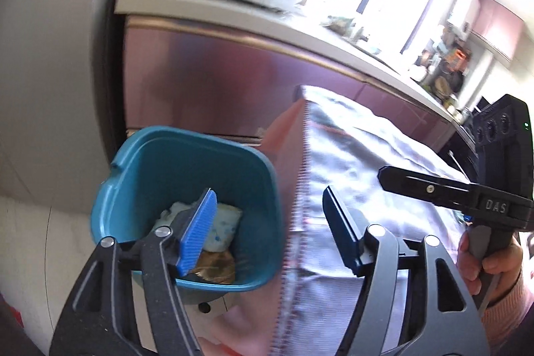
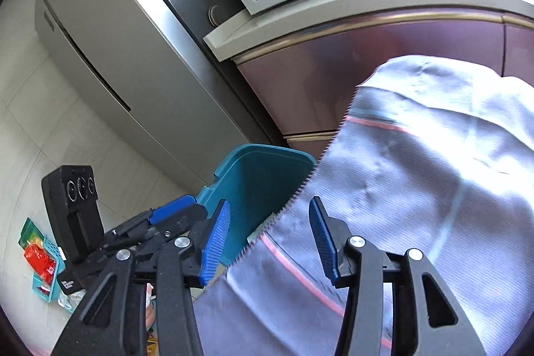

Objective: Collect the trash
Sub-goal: 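Grasp the clear plastic wrapper on the cloth with the left gripper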

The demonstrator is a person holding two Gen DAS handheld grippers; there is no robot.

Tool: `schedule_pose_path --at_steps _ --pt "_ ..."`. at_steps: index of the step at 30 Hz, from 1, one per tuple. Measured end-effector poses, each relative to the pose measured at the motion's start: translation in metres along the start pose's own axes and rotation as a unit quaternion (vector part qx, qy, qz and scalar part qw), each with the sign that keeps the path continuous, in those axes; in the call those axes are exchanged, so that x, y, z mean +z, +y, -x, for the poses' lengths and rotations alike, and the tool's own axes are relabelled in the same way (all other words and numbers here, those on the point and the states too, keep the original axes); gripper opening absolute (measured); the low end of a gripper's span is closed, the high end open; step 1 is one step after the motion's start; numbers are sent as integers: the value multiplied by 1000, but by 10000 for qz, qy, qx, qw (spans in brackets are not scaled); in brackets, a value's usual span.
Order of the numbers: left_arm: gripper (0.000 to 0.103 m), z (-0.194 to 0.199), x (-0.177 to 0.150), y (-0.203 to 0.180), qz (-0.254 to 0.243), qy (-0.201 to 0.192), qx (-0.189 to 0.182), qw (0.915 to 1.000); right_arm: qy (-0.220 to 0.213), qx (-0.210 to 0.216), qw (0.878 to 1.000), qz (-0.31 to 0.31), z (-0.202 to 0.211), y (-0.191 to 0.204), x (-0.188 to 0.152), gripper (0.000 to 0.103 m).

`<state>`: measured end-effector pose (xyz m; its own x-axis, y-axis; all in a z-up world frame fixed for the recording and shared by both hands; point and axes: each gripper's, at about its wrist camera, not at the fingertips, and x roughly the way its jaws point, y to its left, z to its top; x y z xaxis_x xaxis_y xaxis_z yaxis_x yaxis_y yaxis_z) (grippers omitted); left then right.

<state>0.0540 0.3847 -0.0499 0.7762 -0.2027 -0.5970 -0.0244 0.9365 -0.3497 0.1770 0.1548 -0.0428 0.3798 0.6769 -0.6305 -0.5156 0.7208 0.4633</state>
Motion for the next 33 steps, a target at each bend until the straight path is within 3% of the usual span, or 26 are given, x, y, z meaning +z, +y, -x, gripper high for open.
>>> schedule_pose_path --at_steps 8,14,18,24,29,33 --pt "76 1 -4 -100 -754 -71 -1064 9914 -653 -714 9952 108 96 -23 -31 53" --pt "77 -17 -27 -183 -1254 271 -1888 9736 -1152 -1328 9838 -359 181 -69 -68 54" --pt "77 -29 -57 -239 -1697 670 -2426 9528 -1392 -1835 9691 -885 236 -110 -100 54" --pt "77 -46 -104 -319 -2279 1310 -3140 9123 -1574 -2313 9476 -1541 280 -158 -138 54" --pt "77 -61 -139 -366 -2559 1856 -3568 8791 -1624 -2340 9413 -1809 291 -179 -160 54" --pt "73 -69 -165 -393 -2690 2265 -3734 8584 -1570 -2248 9429 -1892 288 -186 -170 54"
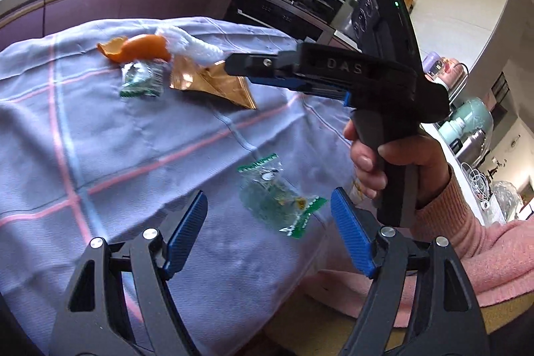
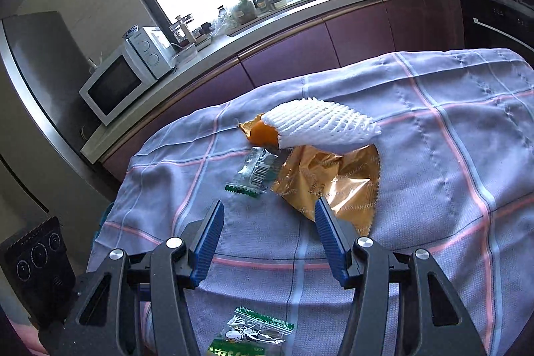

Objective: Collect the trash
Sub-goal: 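Grasp the clear plastic wrapper on the cloth with the left gripper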

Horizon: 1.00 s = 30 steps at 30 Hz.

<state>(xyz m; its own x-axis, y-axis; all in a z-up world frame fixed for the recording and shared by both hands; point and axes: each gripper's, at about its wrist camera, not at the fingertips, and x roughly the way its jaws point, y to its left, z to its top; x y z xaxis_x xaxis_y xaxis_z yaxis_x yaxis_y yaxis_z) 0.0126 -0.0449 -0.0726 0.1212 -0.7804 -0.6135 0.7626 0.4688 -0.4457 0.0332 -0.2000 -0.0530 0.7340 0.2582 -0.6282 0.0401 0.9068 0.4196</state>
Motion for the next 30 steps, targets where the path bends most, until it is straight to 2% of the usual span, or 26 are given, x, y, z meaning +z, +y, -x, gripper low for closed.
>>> schedule_pose_path --at_steps 4,9,11,13,16,20,25,30 --pt "64 -19 -1 -8 -8 256 -217 9994 62 82 9999 -33 -6 -2 -3 54" --pt "52 -41 0 -4 239 535 -411 9974 137 148 9998 -66 -13 -5 -4 54" --pt "39 -50 0 -1 348 652 -515 9959 169 151 9997 -83 -16 -6 -4 54" --pt "19 -56 0 2 466 746 -628 9941 196 162 9996 -88 -19 -6 -4 54" --pt "7 -56 -1 10 620 750 -681 9929 237 176 9996 -36 -24 -4 -2 54" --pt "5 -39 0 18 642 487 -609 9949 288 224 9992 138 -34 7 4 53" --pt "4 -1 0 31 598 109 -143 9980 364 276 9983 364 -54 27 16 48" --pt "4 32 -3 50 729 -164 256 9969 491 76 9980 391 -79 36 26 47"
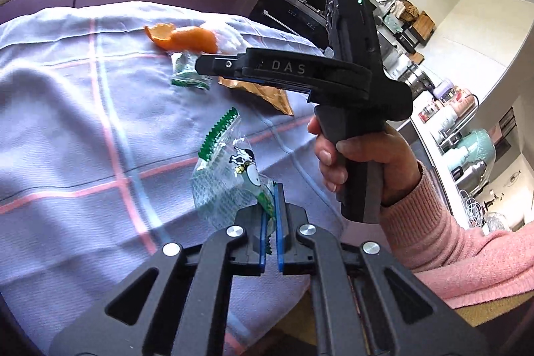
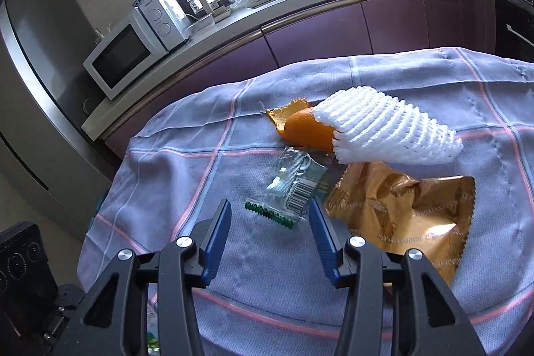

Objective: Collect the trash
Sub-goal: 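Grasp the clear plastic wrapper on the cloth with the left gripper, then lift the clear wrapper with the left gripper while the right grasps another clear wrapper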

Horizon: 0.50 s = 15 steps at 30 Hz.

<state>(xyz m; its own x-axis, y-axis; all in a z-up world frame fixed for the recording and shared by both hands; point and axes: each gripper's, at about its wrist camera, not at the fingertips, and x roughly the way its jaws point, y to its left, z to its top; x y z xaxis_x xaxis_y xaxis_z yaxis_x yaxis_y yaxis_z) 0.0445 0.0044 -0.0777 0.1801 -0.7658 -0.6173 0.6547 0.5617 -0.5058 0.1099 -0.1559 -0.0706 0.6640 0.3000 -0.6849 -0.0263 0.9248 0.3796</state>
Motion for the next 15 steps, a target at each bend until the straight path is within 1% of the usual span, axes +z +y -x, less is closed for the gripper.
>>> schedule_pose_path --at_steps 3,6,8,9,10,13,15 --pt "4 21 0 11 87 -187 196 9996 39 -248 9997 -9 -11 0 4 47" --pt "4 41 -3 22 198 -359 387 9984 126 -295 9994 -90 -20 1 5 47" --pt "4 57 -7 29 289 -449 545 9971 164 -357 9991 -140 -26 -1 4 40" --pt "4 65 -9 33 329 -494 630 9962 150 -324 9992 -190 -27 -3 3 32" --pt "4 70 -9 36 377 -538 712 9953 128 -285 9993 -220 -28 -3 3 29" --pt "5 86 -14 49 543 -658 928 9920 60 -264 9994 -204 -25 1 2 22" --pt "5 95 -15 58 605 -727 1083 9896 53 -196 9996 -185 -23 5 2 21"
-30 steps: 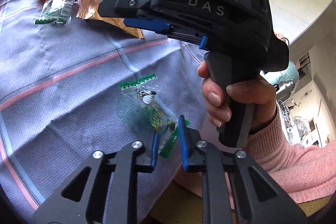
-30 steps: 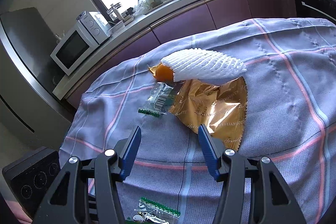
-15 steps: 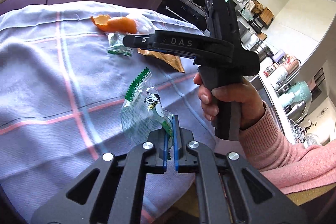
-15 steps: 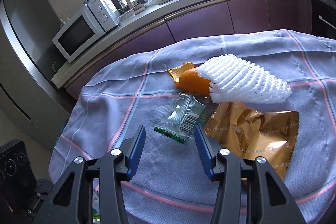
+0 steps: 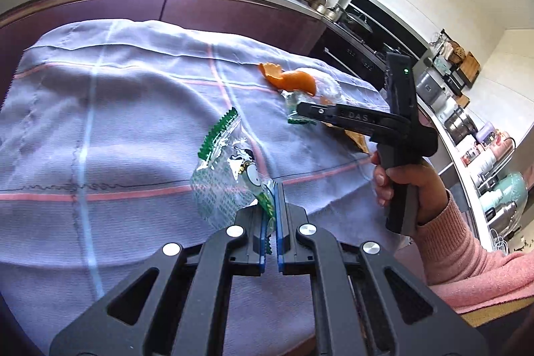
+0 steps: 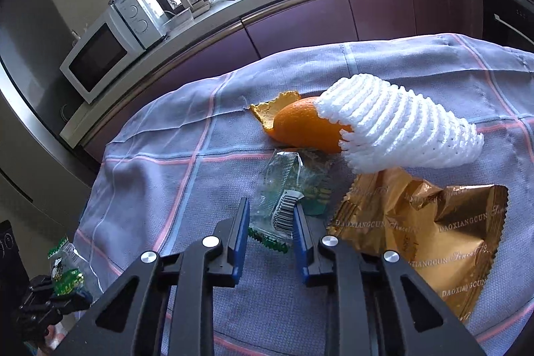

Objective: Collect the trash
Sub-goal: 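Lift the clear wrapper with the left gripper while the right grasps another clear wrapper, then carry both clear wrappers over the teal bin and open both grippers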

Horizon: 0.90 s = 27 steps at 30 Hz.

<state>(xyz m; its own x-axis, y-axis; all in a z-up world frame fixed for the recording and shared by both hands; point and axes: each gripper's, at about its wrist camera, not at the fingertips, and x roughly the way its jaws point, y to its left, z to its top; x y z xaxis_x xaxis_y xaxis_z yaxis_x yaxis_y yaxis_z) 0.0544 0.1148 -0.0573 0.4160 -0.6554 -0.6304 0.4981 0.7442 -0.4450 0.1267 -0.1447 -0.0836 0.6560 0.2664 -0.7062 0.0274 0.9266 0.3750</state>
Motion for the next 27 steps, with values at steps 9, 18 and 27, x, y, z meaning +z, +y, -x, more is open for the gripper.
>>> schedule_pose_path --at_steps 9,18,27 --pt "5 52 -1 50 347 -447 523 9970 69 750 9947 701 15 64 -11 13" --pt "5 127 -8 105 757 -1028 1279 9835 494 1770 9681 1704 -3 176 -23 12" --pt "5 179 -17 187 1343 -1167 2094 9615 1106 2583 9261 2516 -53 302 -36 12"
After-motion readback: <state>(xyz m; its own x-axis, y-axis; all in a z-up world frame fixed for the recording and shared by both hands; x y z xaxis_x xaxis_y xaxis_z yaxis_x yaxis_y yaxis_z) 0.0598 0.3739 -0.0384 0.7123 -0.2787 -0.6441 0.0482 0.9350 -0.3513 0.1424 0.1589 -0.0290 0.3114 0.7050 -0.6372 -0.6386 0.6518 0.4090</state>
